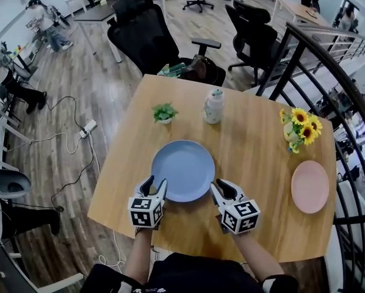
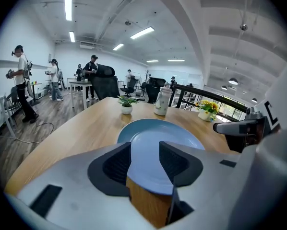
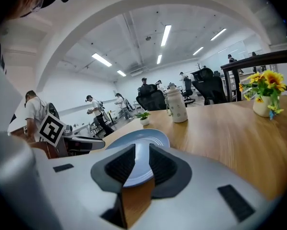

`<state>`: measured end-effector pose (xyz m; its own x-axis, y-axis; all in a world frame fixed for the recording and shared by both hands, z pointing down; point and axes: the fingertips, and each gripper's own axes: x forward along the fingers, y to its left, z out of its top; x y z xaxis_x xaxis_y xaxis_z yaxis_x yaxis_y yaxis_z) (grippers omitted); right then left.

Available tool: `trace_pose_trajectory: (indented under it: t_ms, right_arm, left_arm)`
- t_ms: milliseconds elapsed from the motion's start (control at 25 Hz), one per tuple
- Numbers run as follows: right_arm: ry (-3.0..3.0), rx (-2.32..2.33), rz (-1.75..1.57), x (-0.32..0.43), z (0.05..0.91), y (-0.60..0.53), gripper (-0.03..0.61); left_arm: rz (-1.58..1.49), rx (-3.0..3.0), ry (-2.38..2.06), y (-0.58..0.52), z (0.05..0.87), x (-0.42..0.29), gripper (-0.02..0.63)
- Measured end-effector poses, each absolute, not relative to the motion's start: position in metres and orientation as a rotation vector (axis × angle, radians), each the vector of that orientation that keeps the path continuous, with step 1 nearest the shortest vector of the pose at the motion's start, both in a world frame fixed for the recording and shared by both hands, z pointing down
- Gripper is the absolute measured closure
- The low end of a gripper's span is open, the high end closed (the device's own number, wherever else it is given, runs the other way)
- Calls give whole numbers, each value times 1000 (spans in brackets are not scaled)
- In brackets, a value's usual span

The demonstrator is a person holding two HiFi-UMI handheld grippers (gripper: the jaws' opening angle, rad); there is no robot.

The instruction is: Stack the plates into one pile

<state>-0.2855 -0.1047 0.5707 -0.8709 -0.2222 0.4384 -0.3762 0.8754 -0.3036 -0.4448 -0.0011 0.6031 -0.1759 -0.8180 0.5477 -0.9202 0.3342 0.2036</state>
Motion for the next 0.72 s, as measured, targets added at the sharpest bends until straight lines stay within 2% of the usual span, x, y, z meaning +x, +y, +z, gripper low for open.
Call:
trace_pose_trajectory:
  t_ms: [240,720]
  right_arm:
    - [-2574,471,538,-293,598,-113,460]
    - [-2457,517,633,-291,640,-126,442]
  left_arm:
    - [248,1452,-2011,7,625,-462,419]
    - [234,1379,-1960,4,652,-468,414]
